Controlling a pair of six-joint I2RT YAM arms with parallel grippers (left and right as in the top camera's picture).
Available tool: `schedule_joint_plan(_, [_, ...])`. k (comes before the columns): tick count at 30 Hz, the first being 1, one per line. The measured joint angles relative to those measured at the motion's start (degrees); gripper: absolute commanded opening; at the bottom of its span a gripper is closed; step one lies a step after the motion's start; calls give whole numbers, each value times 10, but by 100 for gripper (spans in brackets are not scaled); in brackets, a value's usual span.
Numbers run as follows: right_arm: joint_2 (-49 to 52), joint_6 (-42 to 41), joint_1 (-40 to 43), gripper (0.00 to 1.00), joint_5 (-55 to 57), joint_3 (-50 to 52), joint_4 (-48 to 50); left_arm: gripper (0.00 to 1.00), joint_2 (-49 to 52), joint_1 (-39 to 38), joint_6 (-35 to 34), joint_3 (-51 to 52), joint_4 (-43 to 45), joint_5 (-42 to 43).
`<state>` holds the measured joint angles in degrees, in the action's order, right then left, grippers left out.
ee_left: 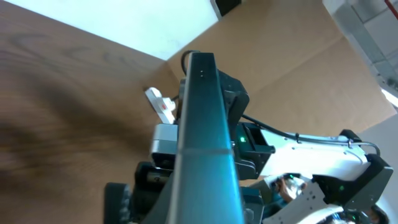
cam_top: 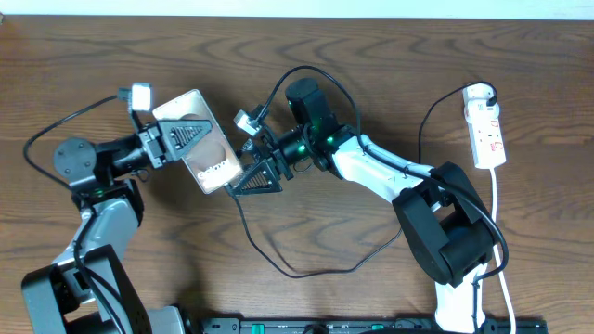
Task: Plug charger to phone and switch on socket
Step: 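Open the right gripper and pull it back from the phone, then move the right gripper over to the white power strip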
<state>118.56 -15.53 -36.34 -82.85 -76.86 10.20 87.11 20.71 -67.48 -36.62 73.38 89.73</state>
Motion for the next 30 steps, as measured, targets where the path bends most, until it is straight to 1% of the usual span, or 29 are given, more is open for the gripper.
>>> schedule_joint_plan(4, [0, 0, 0, 99, 2, 0, 0, 8, 0, 36, 0, 0, -4, 0])
schedule_joint_plan(10, [0, -40, 5, 99, 47, 0, 0, 7, 0, 80, 2, 1, -62, 0])
schedule_joint_plan(13, [0, -64, 17, 99, 85, 0, 0, 8, 0, 85, 2, 1, -73, 0])
schedule_joint_plan(19, [0, -97, 57, 99, 125, 0, -6, 7, 0, 85, 2, 1, -74, 0])
schedule_joint_plan(22, [0, -112, 85, 99, 161, -3, -56, 7, 0, 85, 2, 1, -74, 0])
schedule_joint_plan(26, [-1, -101, 131, 99, 269, -10, -240, 8, 0, 85, 2, 3, -74, 0])
schedule_joint_plan(30, [-3, -68, 169, 99, 346, -12, -339, 7, 0, 85, 6, 11, -74, 0])
